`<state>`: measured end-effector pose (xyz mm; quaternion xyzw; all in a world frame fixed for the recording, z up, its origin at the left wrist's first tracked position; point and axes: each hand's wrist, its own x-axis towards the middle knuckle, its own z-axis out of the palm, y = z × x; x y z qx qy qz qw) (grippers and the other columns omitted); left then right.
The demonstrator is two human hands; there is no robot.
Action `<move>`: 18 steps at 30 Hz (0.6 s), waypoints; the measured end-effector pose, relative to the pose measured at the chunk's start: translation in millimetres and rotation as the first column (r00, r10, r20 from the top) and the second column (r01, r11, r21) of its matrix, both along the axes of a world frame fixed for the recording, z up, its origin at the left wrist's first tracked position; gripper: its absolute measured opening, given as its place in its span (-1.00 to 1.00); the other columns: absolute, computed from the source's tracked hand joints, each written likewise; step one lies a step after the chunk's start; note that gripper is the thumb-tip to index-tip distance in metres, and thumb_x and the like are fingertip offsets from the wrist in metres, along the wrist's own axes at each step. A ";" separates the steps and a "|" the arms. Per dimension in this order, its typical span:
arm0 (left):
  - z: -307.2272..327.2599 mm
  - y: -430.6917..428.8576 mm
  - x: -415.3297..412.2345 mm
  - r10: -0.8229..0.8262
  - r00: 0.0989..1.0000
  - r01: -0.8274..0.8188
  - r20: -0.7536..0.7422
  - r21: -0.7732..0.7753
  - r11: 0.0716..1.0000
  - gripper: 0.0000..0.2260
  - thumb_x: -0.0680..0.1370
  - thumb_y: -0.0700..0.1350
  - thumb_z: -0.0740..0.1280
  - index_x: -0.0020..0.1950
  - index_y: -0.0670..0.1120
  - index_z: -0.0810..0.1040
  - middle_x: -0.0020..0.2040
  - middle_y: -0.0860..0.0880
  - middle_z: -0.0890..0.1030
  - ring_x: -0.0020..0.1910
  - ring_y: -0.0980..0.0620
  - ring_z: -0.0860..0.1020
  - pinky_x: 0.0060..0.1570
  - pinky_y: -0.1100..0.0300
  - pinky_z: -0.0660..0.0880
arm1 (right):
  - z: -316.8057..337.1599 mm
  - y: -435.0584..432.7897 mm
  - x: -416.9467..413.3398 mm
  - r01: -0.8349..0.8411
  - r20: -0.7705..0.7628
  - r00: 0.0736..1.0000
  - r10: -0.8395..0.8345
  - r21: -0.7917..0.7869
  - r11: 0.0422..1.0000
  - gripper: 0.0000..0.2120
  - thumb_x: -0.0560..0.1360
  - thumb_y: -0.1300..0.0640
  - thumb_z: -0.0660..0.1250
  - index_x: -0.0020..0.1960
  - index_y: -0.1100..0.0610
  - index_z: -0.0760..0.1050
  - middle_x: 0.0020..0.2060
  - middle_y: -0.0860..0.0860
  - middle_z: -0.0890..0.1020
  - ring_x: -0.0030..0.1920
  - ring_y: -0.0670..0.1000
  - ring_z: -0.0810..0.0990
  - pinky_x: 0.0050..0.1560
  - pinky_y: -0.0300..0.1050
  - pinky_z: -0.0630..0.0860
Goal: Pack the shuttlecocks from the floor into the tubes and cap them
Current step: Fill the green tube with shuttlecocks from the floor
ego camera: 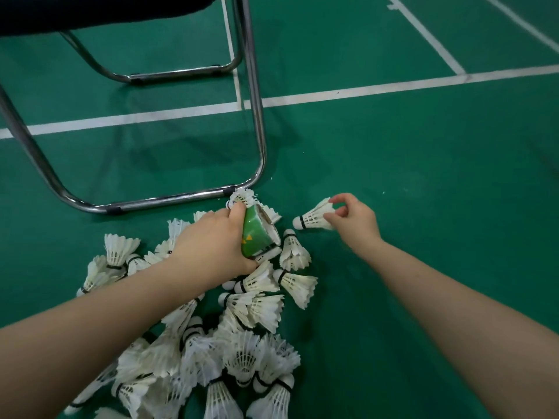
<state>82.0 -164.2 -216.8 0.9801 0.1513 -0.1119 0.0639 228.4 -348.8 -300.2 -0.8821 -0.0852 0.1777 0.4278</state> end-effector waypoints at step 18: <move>6.5 13.9 -11.7 0.086 0.993 -0.083 0.081 -0.040 0.996 -0.29 0.31 0.16 0.43 0.34 -0.01 0.21 -0.04 0.01 0.49 -0.09 0.00 0.47 -0.14 0.05 0.56 | -0.6 0.0 -42.7 -0.436 -0.069 0.891 0.448 -0.403 0.805 -0.90 0.52 0.05 0.18 -0.08 0.03 0.45 -0.22 0.02 0.60 -0.29 0.05 0.53 -0.26 -0.08 0.48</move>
